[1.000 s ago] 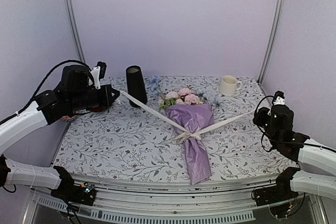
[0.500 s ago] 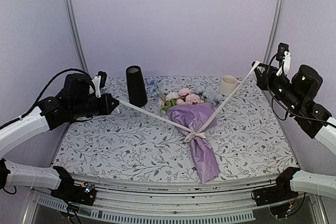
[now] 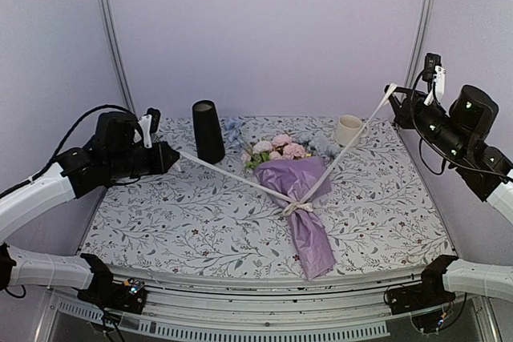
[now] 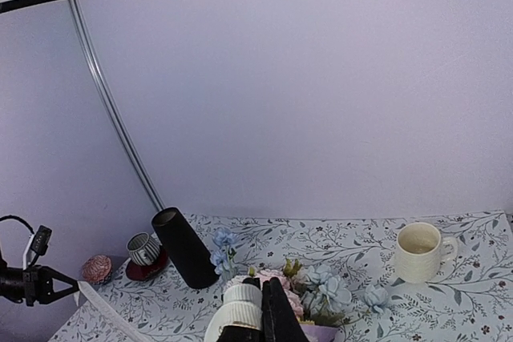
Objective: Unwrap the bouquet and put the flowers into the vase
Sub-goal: Untie the ribbon from the tied bouquet.
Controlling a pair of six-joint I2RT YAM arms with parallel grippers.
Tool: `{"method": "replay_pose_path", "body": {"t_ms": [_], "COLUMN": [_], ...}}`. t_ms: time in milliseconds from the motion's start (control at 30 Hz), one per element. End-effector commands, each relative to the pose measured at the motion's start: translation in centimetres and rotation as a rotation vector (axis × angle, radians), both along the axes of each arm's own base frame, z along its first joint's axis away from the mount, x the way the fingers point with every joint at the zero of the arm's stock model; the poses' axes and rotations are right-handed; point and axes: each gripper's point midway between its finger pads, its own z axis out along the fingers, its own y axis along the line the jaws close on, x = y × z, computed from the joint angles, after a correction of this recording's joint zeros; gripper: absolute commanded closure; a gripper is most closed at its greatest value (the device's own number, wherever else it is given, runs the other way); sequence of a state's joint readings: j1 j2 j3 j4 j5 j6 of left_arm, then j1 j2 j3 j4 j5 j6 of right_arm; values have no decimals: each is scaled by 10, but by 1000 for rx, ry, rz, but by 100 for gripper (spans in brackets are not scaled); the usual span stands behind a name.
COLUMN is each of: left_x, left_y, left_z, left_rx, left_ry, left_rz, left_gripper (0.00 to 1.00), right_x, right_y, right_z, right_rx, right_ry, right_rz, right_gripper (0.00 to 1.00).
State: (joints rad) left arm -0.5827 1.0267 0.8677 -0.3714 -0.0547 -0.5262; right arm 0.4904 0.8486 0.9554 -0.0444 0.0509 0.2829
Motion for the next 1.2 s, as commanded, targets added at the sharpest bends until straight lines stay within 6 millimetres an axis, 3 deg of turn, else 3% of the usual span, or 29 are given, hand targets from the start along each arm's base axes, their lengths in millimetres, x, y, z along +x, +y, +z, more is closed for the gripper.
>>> {"method": "replay_pose_path", "body": {"t_ms": [0,100,267,333,433,533,633,733,867,1033,1167], "left_x": [7,13,19,20,20,22,24,24,28,31,33], "left_y": [3,-6,-19,-20,-19,-15,-7,4,18,29,33], "left_z": [26,66,121,141,155,144,115,78,47,35,36], "left_rx": [-20,-40,-60,-65,-62,-43,-21,-17,-30,-29,-32], "left_ry": [-63,-127,-218,-255,-282,-270,-228,-170,-122,-99,-102], "left_rz": [0,-37,-102,-111,-108,-88,-50,-10,29,50,57], "left_gripper": [100,100,100,100,100,100,100,100,100,100,100], "right_x": [17,27,27,25,25,27,30,33,37,31,25], "right_y": [-15,-31,-54,-66,-87,-96,-99,-87,-66,-51,-35], "right_z": [-25,-67,-126,-146,-155,-138,-104,-62,0,57,86], "right_rx": [-38,-11,72,96,128,119,88,71,98,132,131], "right_ry": [71,172,292,325,346,321,267,205,113,9,-50], "right_rz": [-120,-230,-314,-353,-409,-408,-404,-333,-214,-116,-13], "right_gripper": [98,98,98,98,98,98,99,98,98,98,98]}}
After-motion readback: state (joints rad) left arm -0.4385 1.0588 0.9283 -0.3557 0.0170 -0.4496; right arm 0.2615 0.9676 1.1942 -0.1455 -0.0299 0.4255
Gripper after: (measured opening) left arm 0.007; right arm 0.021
